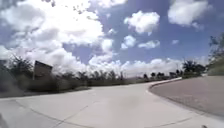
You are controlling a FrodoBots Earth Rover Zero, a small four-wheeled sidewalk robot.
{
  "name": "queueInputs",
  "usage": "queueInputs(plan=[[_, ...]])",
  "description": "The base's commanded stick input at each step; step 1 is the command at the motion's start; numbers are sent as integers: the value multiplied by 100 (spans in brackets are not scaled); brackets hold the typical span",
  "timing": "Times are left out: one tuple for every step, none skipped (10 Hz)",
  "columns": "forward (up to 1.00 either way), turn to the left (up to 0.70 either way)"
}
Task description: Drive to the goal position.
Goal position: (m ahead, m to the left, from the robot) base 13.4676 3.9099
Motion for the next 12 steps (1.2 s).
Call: queueInputs(plan=[[100,0],[100,0],[100,0],[100,0],[100,0],[100,0],[100,0],[100,0],[100,0],[100,0],[100,0],[100,0]])
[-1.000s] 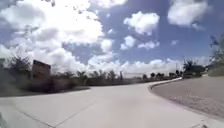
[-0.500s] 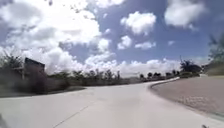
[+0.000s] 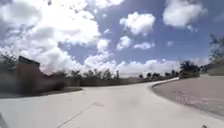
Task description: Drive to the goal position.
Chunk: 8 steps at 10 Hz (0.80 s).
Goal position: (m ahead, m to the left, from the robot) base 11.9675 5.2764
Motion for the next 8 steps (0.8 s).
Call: queueInputs(plan=[[100,0],[100,0],[100,0],[100,0],[100,0],[100,0],[100,0],[100,0]])
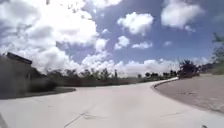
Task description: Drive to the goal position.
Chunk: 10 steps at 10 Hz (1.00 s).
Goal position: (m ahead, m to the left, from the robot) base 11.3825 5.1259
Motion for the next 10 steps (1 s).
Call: queueInputs(plan=[[100,0],[100,0],[100,0],[100,0],[100,0],[100,0],[100,0],[100,0],[100,0],[100,0]])
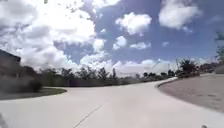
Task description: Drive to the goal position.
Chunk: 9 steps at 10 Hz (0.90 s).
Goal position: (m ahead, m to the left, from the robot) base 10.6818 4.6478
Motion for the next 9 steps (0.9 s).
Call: queueInputs(plan=[[100,0],[100,0],[100,0],[100,0],[100,0],[100,0],[100,0],[100,0],[100,0]])
